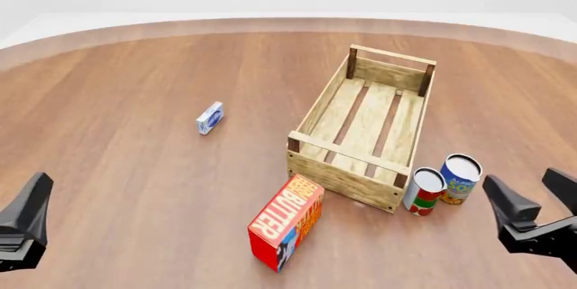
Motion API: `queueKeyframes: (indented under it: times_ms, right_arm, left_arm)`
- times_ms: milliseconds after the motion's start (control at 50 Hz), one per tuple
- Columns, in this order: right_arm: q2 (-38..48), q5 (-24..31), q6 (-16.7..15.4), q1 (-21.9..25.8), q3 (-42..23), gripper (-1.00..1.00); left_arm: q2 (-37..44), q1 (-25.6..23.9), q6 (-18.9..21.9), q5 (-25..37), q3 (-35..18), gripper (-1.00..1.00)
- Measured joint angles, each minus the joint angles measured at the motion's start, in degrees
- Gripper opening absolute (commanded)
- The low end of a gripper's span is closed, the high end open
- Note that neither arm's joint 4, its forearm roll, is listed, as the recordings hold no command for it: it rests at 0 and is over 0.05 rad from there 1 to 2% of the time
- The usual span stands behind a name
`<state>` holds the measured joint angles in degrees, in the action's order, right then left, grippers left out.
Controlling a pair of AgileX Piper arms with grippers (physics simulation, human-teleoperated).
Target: Pick up the tomato sauce, and put it in the wooden tray.
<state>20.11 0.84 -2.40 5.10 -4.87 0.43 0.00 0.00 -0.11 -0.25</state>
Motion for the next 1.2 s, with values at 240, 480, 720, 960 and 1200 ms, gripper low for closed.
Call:
queueKeyframes:
  times_ms: [240,480,720,960,1200]
  right_arm:
    - [6.36,-1.93,-1.11,1.07,-1.38,1.00]
    - [12.12,-3.31,-2.11,2.14,-2.51,1.00]
    - [15.19,-2.28,-3.06,2.45,-3.96,1.00]
    - [16.49,-0.85,-3.45,2.28,-5.02,1.00]
    - [18.17,-0.54,-3.70,2.25,-5.72,1.00]
  left_arm:
    - [0.00,0.00,0.00,0.00,0.00,1.00]
    - [0.00,0.00,0.00,0.00,0.00,1.00]
    - [0.00,0.00,0.00,0.00,0.00,1.00]
    - [0.00,0.00,0.00,0.00,0.00,1.00]
    - [0.00,0.00,0.00,0.00,0.00,1.00]
